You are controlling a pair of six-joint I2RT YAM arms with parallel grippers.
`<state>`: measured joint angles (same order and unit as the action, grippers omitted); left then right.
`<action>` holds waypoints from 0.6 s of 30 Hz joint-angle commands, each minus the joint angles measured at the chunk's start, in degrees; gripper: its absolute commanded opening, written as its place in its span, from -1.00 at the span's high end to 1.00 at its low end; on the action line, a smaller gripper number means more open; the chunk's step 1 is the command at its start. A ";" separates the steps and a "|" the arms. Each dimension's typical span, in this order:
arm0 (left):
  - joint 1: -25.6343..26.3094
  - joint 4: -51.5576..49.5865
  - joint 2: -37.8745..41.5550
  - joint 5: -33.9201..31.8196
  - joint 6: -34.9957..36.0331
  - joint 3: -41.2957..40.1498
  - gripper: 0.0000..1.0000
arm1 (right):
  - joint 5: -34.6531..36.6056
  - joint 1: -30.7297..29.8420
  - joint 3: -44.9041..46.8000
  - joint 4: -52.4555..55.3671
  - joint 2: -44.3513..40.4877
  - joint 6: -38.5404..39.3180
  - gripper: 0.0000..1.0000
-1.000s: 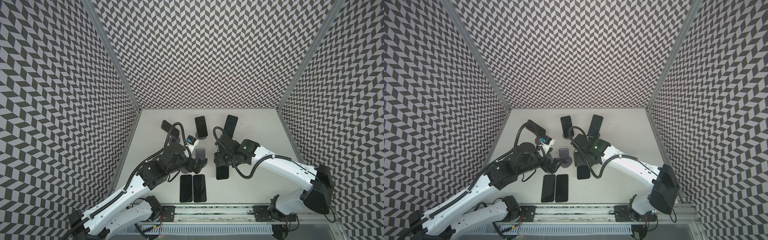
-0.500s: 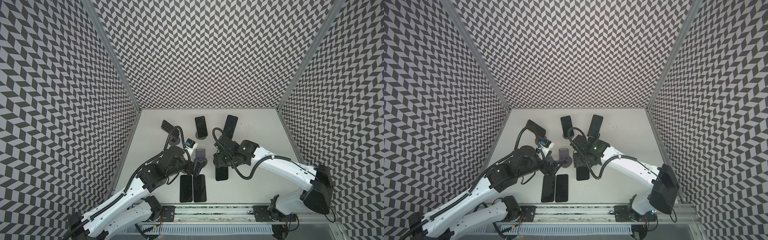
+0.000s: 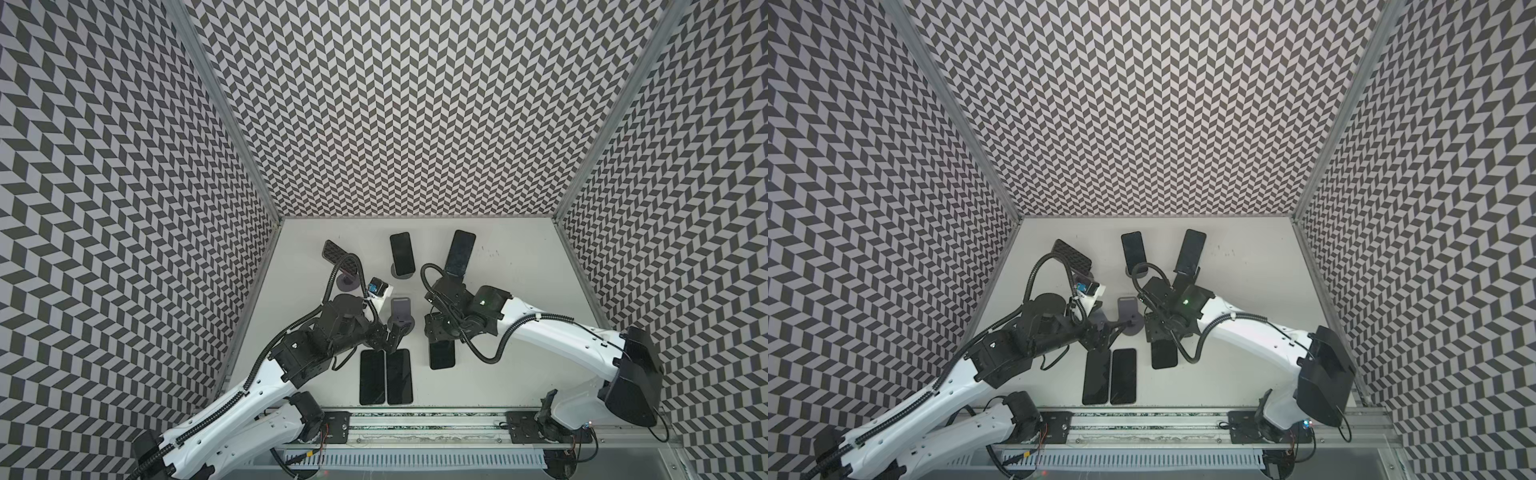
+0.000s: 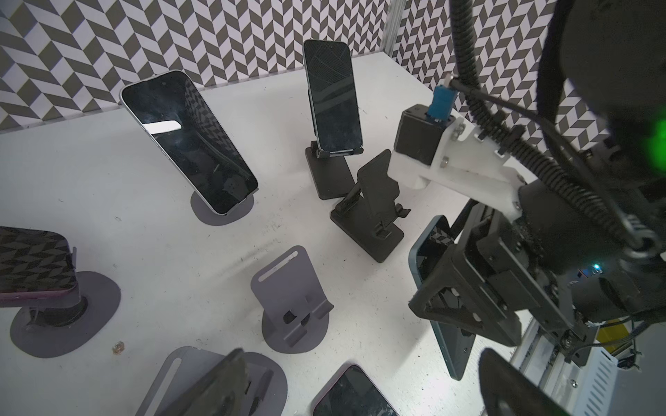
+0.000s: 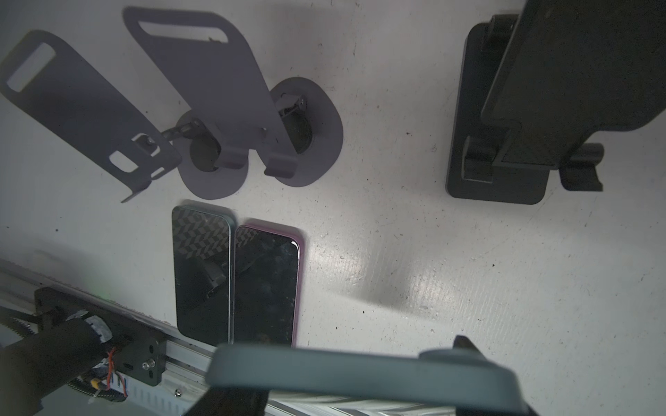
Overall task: Remove the phone from the phone stand
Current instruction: Place the phone at the bottom-center of the table.
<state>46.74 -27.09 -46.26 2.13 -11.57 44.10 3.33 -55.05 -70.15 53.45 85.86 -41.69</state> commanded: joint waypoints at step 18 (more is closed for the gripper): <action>0.19 -7.40 2.25 -1.86 -8.38 6.80 -1.00 | -7.24 -2.92 2.21 -9.64 7.95 -2.14 0.09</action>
<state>46.74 -32.38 -45.25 0.62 -16.82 49.80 -2.24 -57.52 -67.66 46.63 93.30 -42.96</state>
